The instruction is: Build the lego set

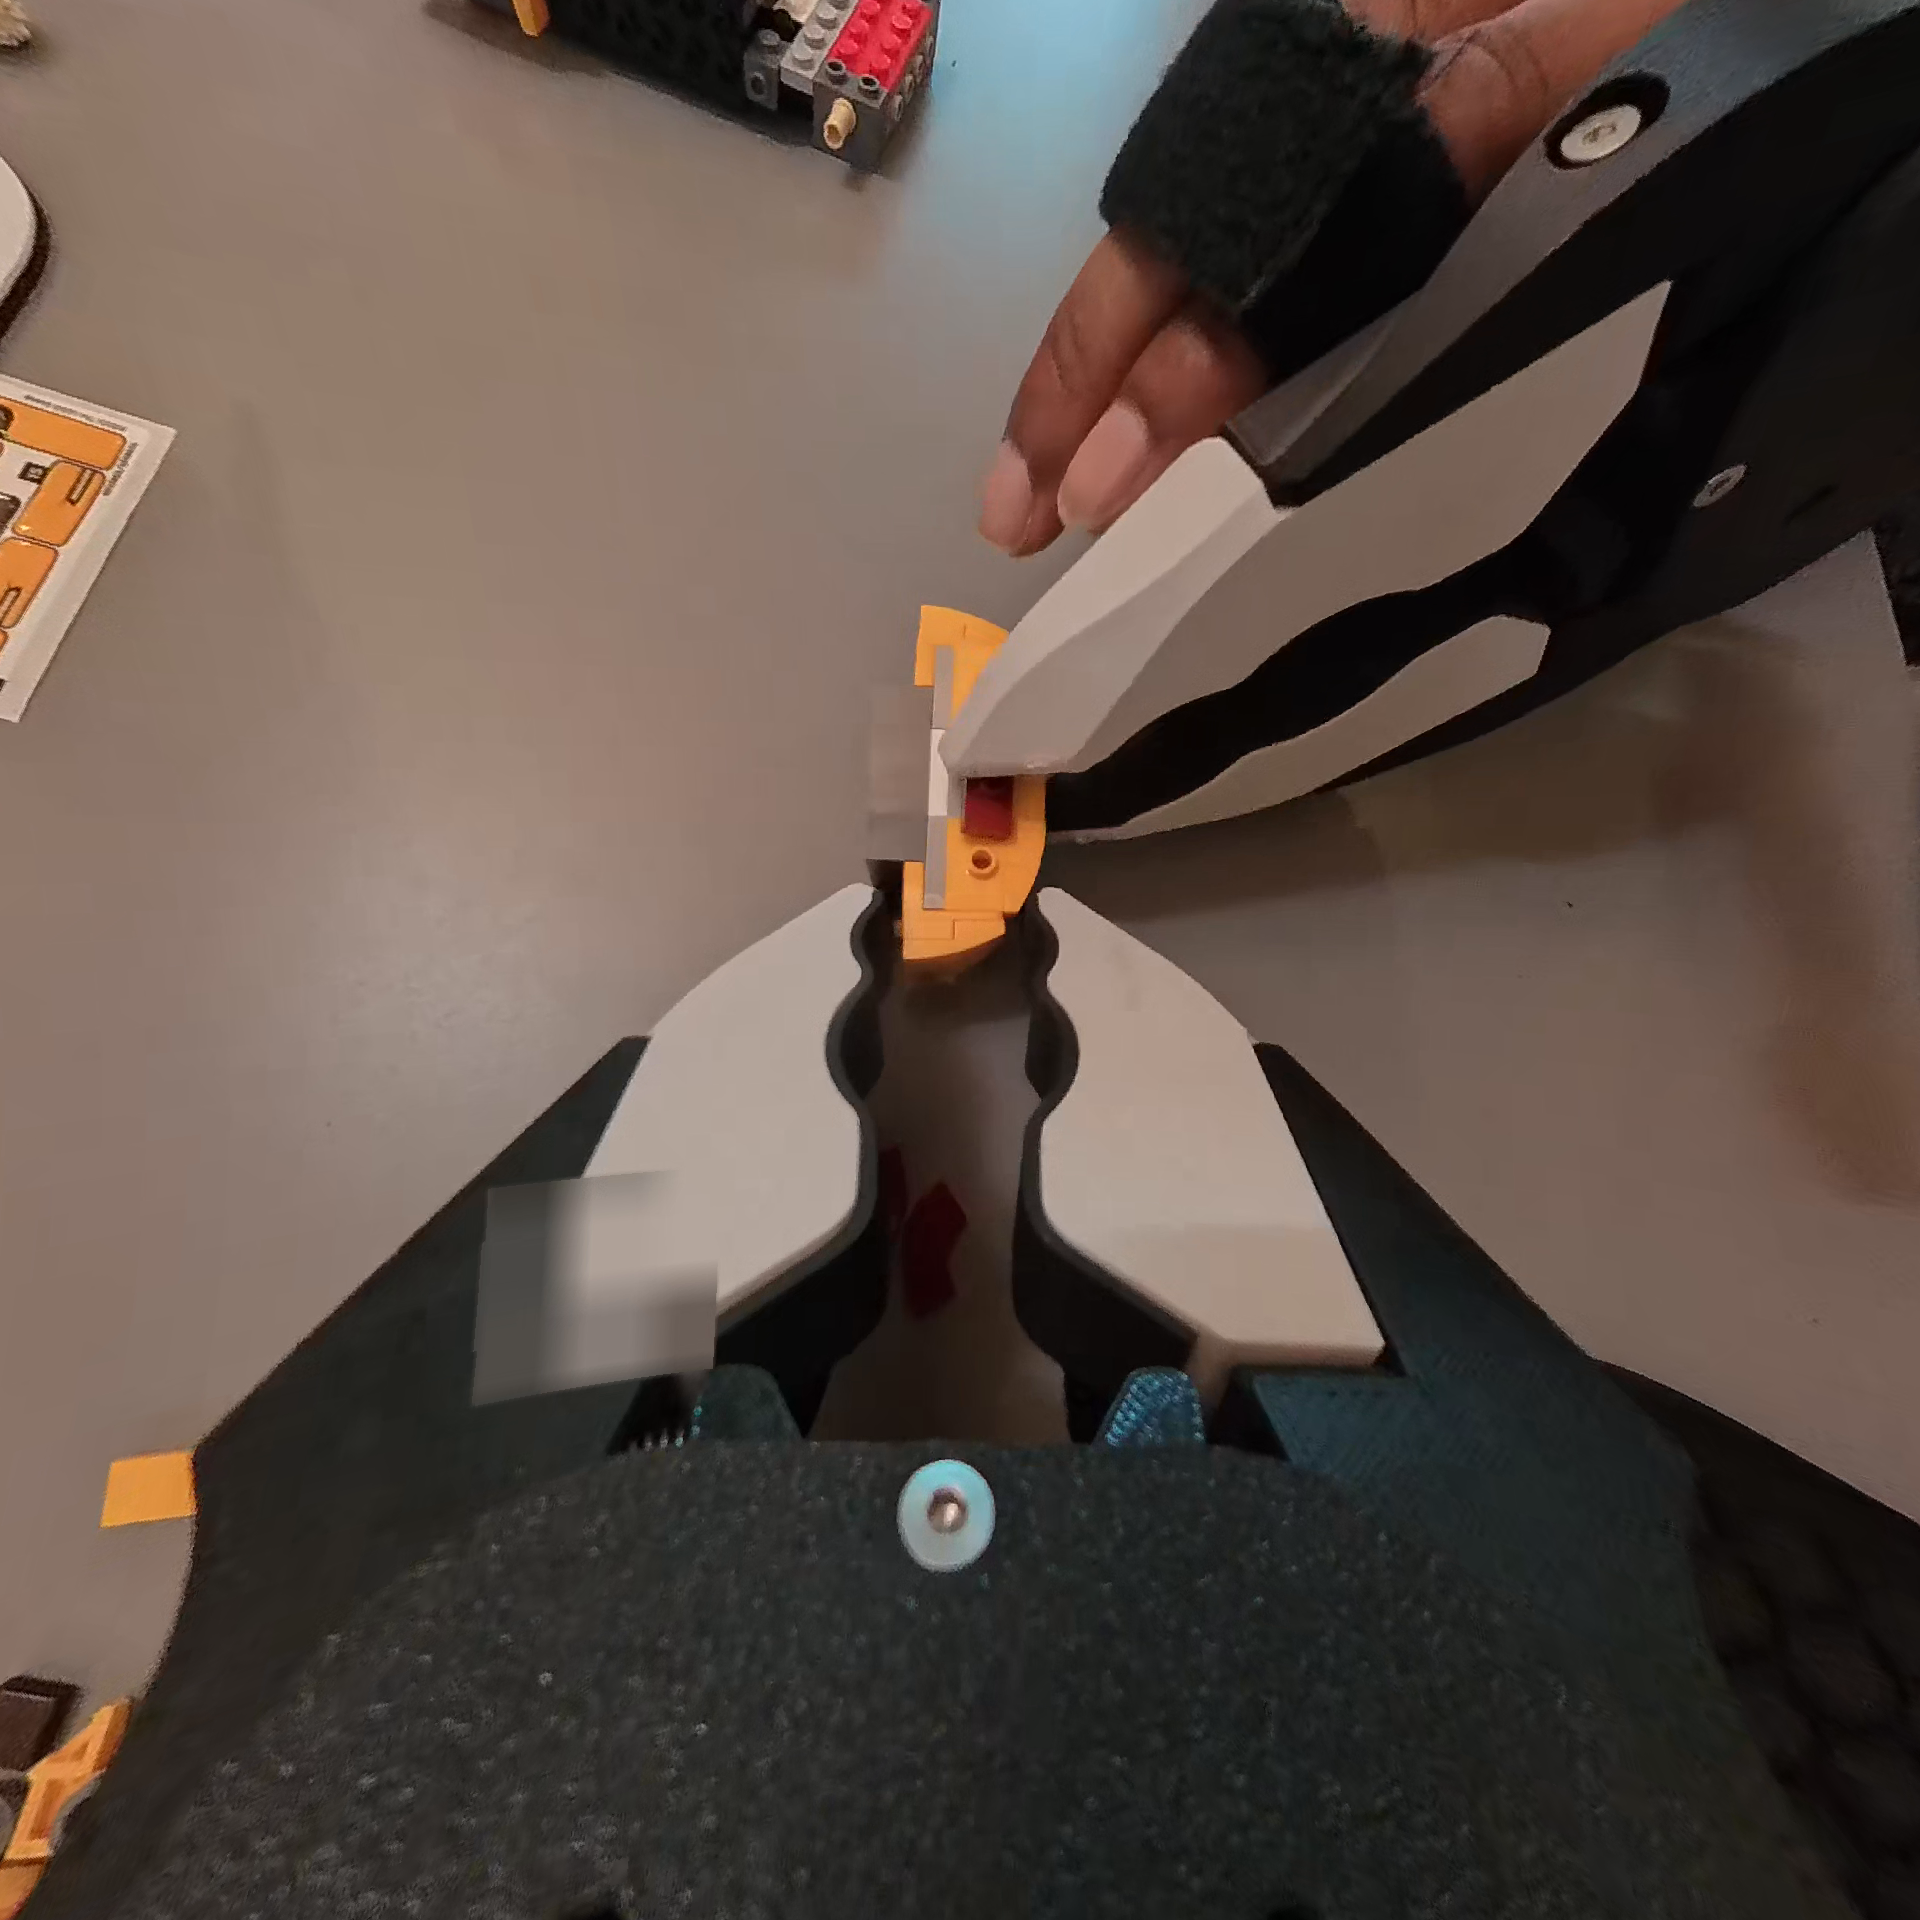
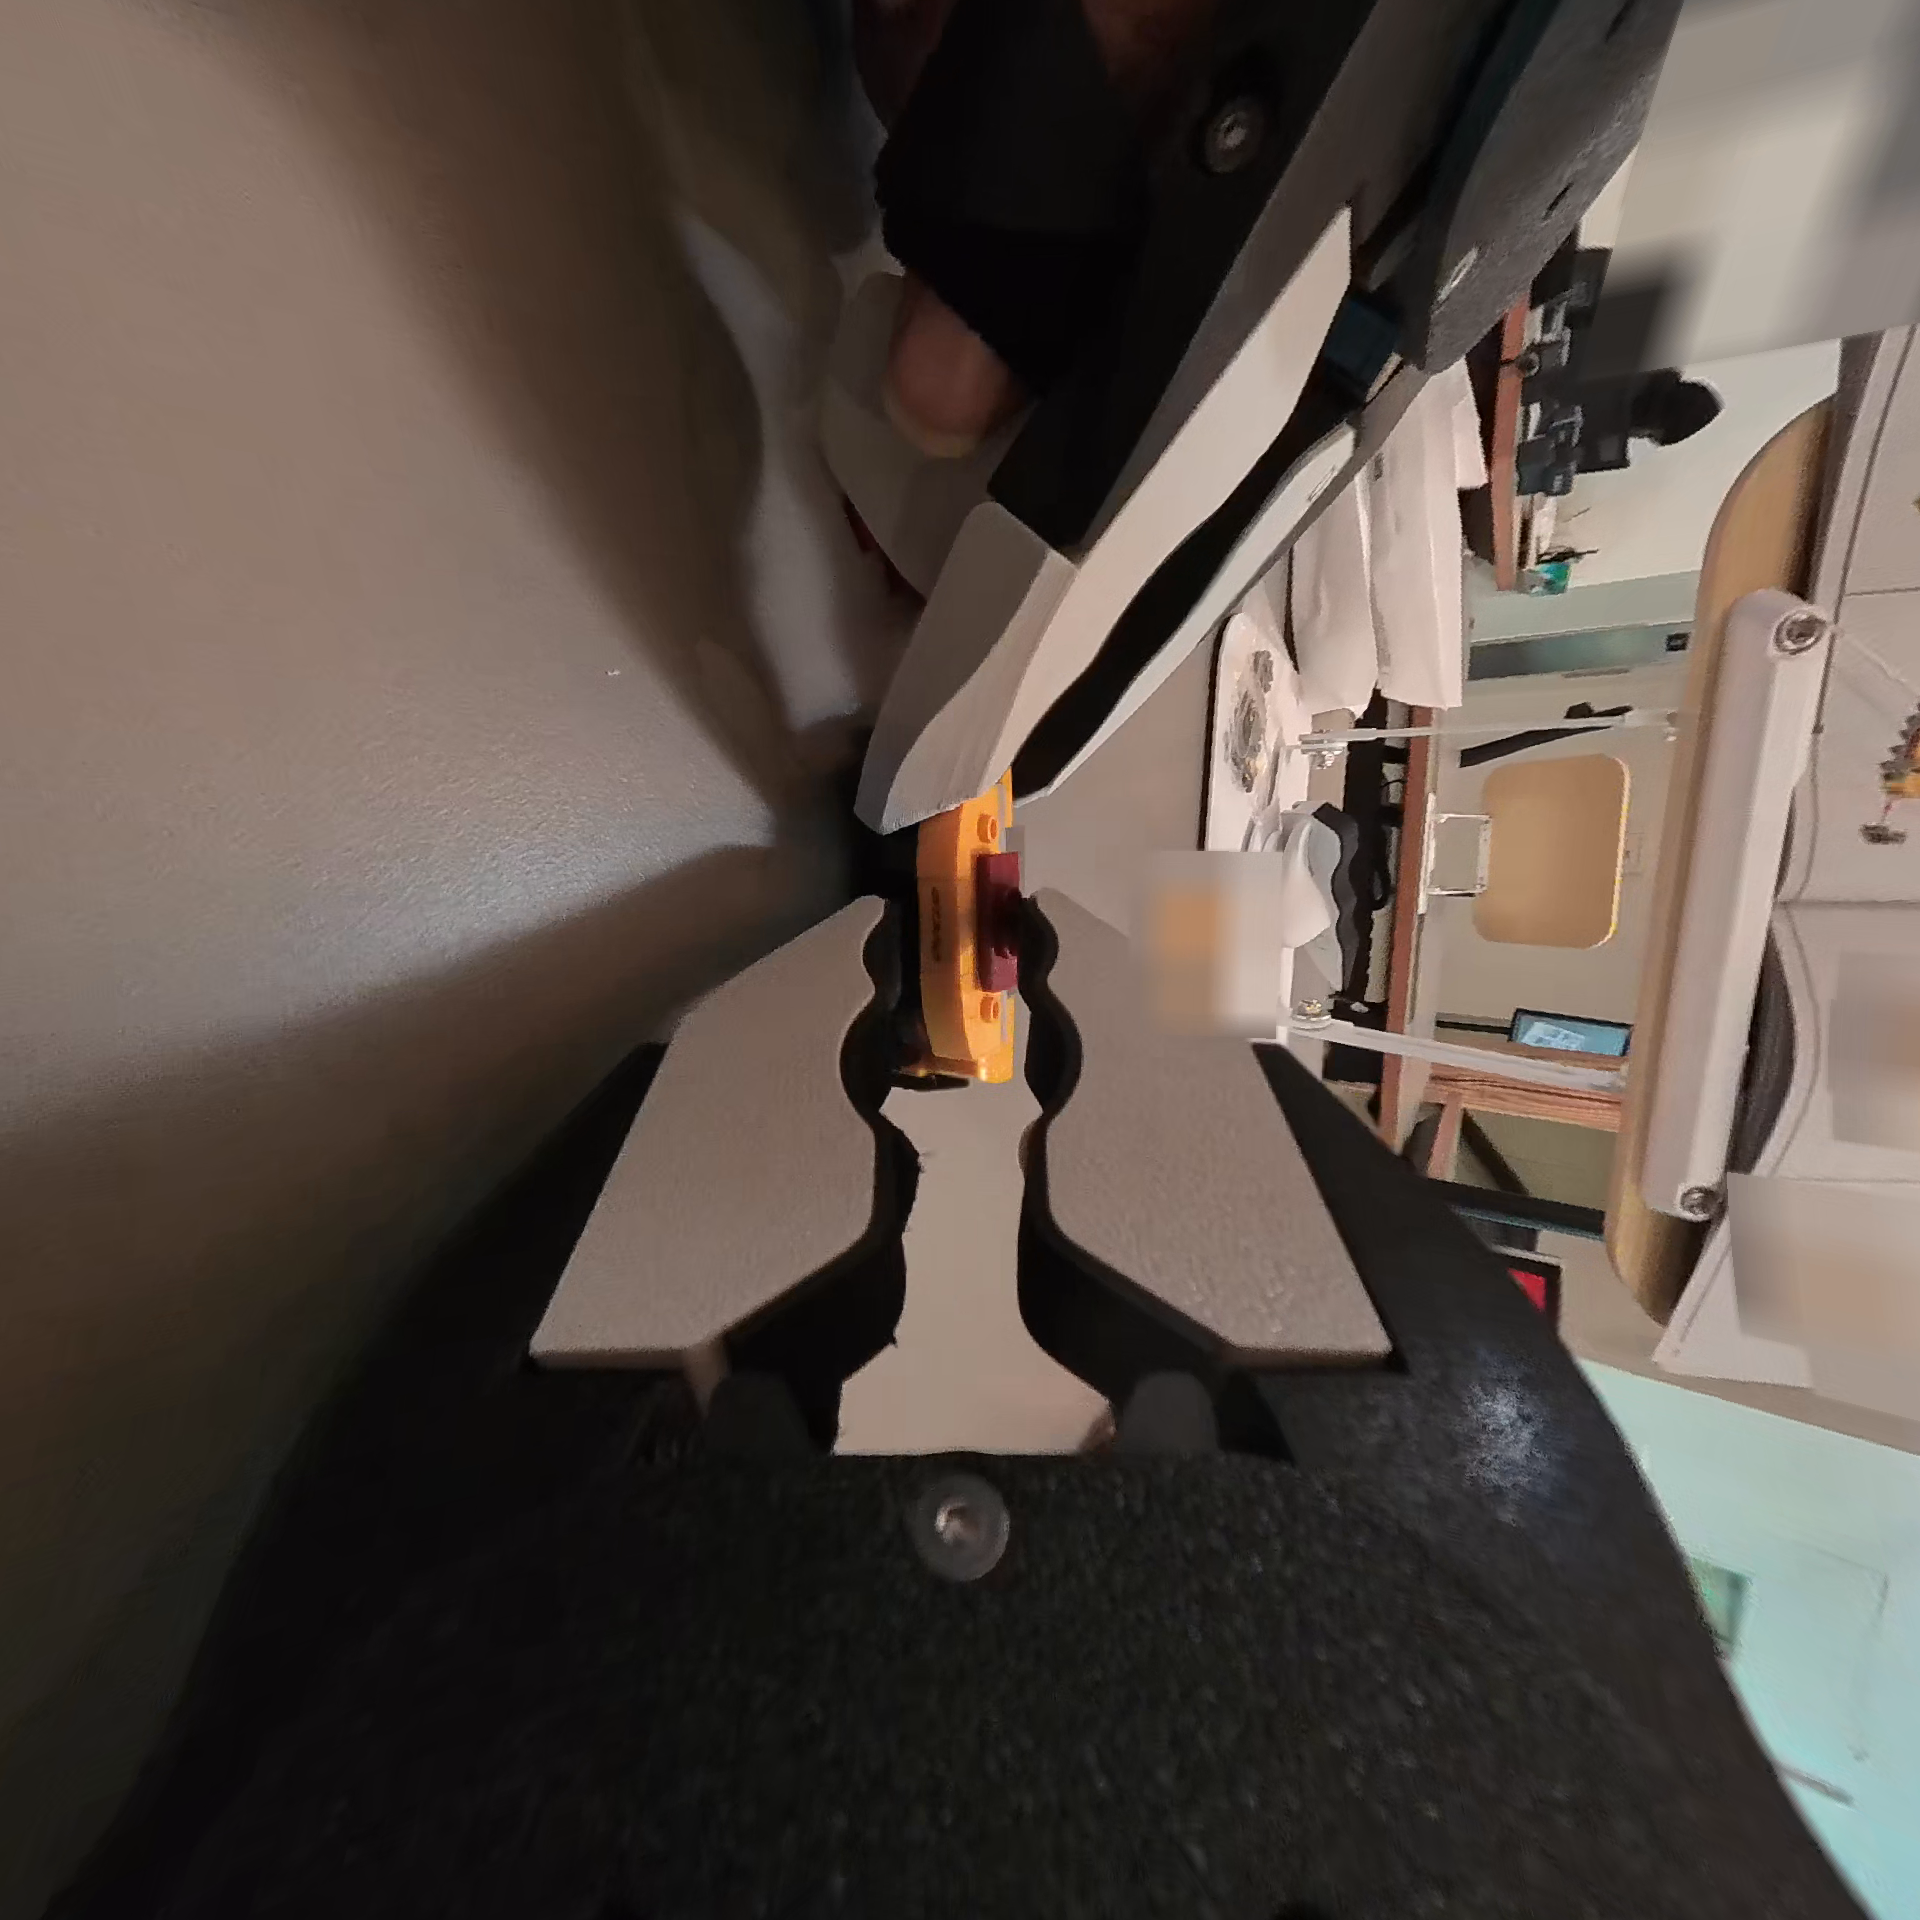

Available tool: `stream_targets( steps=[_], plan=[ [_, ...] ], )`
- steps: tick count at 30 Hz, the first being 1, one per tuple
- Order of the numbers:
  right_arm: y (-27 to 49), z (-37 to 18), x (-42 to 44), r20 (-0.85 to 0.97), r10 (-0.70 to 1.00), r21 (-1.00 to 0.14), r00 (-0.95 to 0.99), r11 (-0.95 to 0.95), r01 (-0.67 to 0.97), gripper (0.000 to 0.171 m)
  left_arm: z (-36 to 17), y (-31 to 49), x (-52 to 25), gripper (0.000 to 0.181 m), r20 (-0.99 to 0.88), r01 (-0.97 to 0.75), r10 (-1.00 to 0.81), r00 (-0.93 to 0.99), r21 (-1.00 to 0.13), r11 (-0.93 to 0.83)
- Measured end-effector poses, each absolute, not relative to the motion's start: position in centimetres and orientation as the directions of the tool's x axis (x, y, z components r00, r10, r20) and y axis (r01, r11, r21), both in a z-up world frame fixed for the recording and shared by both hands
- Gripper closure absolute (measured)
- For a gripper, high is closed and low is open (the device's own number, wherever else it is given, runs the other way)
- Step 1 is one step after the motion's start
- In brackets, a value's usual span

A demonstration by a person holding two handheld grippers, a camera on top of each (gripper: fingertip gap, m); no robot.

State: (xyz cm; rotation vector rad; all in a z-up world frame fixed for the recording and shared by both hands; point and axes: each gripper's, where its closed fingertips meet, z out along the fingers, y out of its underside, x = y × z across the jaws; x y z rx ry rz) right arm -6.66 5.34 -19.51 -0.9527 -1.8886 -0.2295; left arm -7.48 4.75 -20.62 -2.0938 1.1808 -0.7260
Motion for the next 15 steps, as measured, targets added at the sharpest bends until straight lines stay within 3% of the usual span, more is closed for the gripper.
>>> stream_targets(
  steps=[15],
  plan=[
    [5.21,-19.75,-6.60,0.865,0.463,-0.220,-0.195,0.698,0.681,0.152,-20.80,4.67,-7.44,0.156,0.153,-0.552,-0.882,0.445,-0.729,-0.405]
  ],
)
